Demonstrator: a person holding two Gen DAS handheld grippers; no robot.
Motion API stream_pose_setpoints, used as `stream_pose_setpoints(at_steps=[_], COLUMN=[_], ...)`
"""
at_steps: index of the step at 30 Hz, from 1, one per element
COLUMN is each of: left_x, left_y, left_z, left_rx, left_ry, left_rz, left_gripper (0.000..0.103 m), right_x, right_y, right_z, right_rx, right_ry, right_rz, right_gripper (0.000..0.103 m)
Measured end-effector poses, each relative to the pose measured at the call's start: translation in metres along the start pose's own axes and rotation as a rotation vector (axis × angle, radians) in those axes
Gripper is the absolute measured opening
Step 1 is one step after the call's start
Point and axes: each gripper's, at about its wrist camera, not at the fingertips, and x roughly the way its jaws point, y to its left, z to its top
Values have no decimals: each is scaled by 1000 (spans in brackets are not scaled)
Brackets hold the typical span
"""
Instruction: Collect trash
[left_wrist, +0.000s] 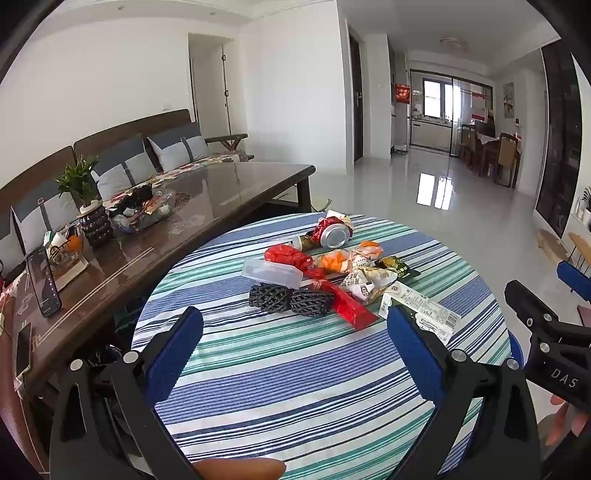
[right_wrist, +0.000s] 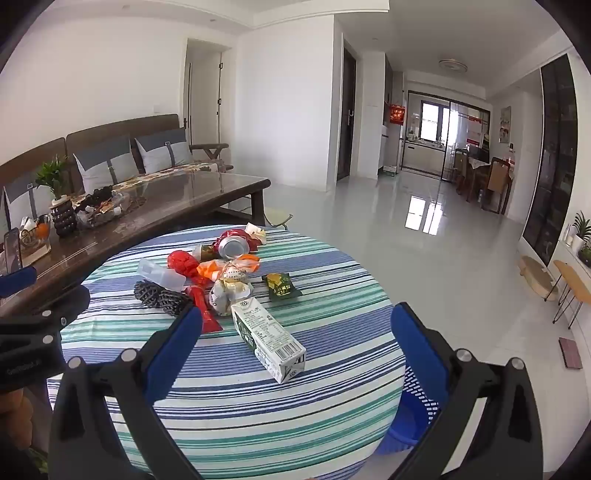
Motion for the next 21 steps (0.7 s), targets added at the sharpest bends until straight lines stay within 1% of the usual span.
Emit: stream_pose_setpoints(at_steps=[21], left_x=[0], left_y=[-1], left_z=[0], left_rx=[5], left_ry=[-2], left_rz=[0], left_gripper=[99], right_x=[-3], right_y=[2], right_z=[1], right_rx=[-5], right_ry=[0], right_rz=[4], right_gripper=[98])
